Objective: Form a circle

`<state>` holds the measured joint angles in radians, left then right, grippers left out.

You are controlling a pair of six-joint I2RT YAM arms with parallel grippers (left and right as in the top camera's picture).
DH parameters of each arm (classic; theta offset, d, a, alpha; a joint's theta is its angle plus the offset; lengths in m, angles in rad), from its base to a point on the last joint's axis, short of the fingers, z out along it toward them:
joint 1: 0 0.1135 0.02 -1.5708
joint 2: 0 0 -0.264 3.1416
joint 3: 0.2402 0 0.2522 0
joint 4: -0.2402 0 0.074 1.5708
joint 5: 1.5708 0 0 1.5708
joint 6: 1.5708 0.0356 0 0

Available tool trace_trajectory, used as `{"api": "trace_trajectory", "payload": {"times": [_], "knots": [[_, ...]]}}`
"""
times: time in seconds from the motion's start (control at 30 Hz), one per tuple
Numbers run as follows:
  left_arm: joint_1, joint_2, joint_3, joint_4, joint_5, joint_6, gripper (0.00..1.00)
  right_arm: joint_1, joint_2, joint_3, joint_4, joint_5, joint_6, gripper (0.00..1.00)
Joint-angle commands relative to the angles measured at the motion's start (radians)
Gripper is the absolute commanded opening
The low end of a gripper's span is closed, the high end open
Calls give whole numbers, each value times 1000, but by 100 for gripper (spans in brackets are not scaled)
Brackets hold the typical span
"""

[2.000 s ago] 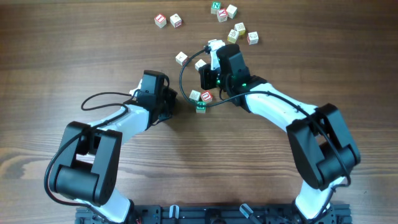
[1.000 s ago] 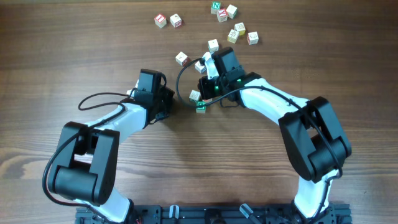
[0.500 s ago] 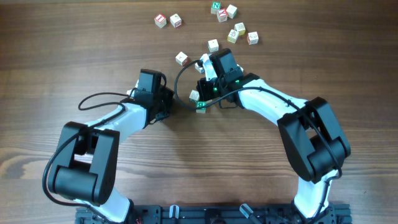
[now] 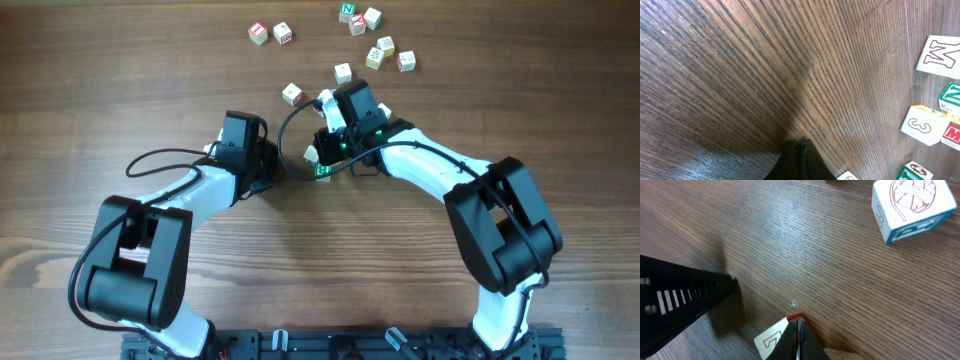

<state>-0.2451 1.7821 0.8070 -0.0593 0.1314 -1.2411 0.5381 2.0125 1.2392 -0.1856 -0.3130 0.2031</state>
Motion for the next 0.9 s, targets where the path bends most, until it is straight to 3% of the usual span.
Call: {"api": "trace_trajectory", "payload": {"times": [0.0,0.43,0.67,0.87], "knots": [[21,80,-68,-69,-93,-8,4,3,26,19,21,20,-17,5],[21,80,-68,-72,-97,-8,4,1,14,51,-9,78,42,5],[21,80,-68,-72,-96,-9,4,1,-119,51,-113,145,44,5],[21,80,-68,-68,-95,-9,6,-4,-208,51,-168,280,156,5]]}}
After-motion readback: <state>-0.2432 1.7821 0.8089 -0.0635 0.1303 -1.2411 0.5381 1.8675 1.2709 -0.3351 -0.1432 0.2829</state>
